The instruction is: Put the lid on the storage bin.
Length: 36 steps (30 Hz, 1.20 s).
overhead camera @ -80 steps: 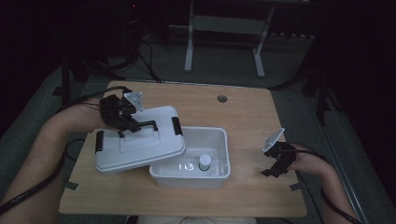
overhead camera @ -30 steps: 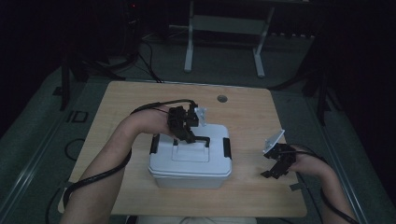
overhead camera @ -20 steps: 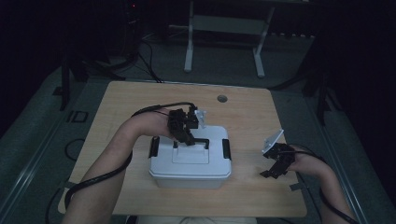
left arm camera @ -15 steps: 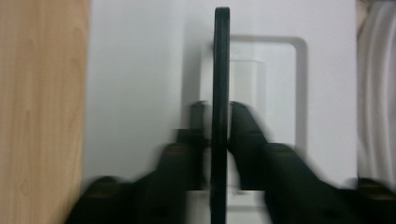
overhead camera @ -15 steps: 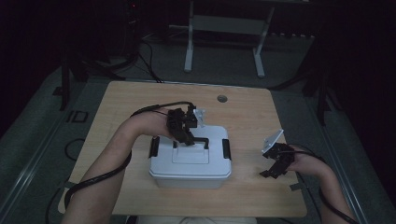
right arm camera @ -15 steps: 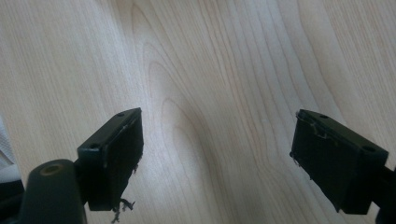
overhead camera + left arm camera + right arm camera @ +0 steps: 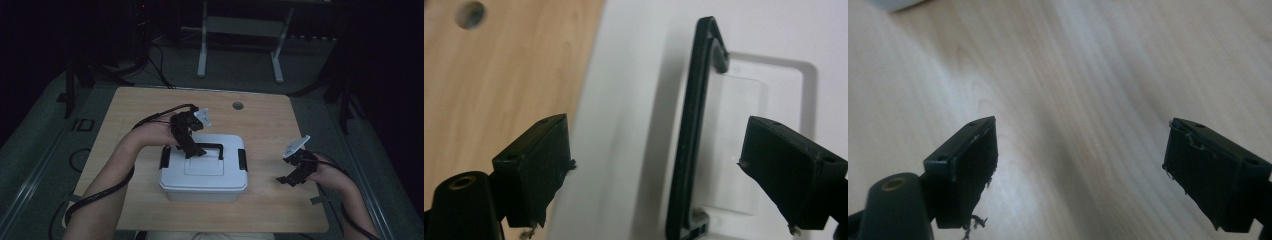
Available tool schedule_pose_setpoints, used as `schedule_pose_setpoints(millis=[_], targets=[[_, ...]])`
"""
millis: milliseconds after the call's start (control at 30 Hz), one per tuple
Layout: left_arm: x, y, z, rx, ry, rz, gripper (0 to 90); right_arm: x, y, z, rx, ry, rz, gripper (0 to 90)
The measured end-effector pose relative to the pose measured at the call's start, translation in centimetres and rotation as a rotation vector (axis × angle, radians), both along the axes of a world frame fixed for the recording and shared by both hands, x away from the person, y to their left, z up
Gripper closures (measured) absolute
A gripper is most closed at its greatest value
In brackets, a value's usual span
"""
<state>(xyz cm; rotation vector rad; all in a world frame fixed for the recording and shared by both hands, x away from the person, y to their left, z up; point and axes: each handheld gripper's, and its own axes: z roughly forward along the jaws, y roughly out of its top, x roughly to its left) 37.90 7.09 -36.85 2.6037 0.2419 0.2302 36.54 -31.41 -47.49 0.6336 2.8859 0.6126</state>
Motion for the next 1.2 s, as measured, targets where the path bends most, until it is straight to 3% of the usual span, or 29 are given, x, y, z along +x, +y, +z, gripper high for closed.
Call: schedule_pose_setpoints(millis=[67, 300, 367, 467, 500, 567, 833, 1000, 1200], targets=[[-0.1, 0.8, 0.0, -0.038, -0.008, 0.019, 12.8, -0.1, 0.0, 0.1, 0.013, -0.025, -0.019, 13.8], [-0.3, 2.8, -0.1, -0.104, -0.007, 0.067, 12.9, -0.3, 0.0, 0.2, 0.067, -0.078, -0.069, 13.8], [-0.6, 3.4, -0.1, -0.109, -0.024, 0.077, 12.9, -0.3, 0.0, 0.2, 0.076, -0.091, -0.081, 13.7], [-0.7, 3.6, -0.1, -0.123, -0.018, 0.081, 12.9, -0.4, 0.0, 0.2, 0.090, -0.097, -0.094, 13.7], [-1.1, 4.9, 0.0, -0.179, -0.029, 0.116, 12.9, -0.5, -0.1, 0.1, 0.110, -0.110, -0.110, 13.2], [-1.4, 5.6, 0.0, -0.202, -0.046, 0.135, 12.9, -0.4, -0.2, 0.1, 0.115, -0.126, -0.127, 13.2], [-2.3, 8.4, -1.0, -0.228, -0.067, 0.198, 12.9, -0.5, -0.6, 0.0, 0.147, -0.152, -0.189, 13.2], [-3.2, 10.8, -2.0, -0.300, -0.087, 0.271, 12.9, -0.9, -0.5, -0.4, 0.158, -0.174, -0.229, 13.1], [-4.1, 12.8, -3.4, -0.319, -0.100, 0.320, 12.9, -1.3, -0.5, -0.4, 0.173, -0.203, -0.271, 12.7]])
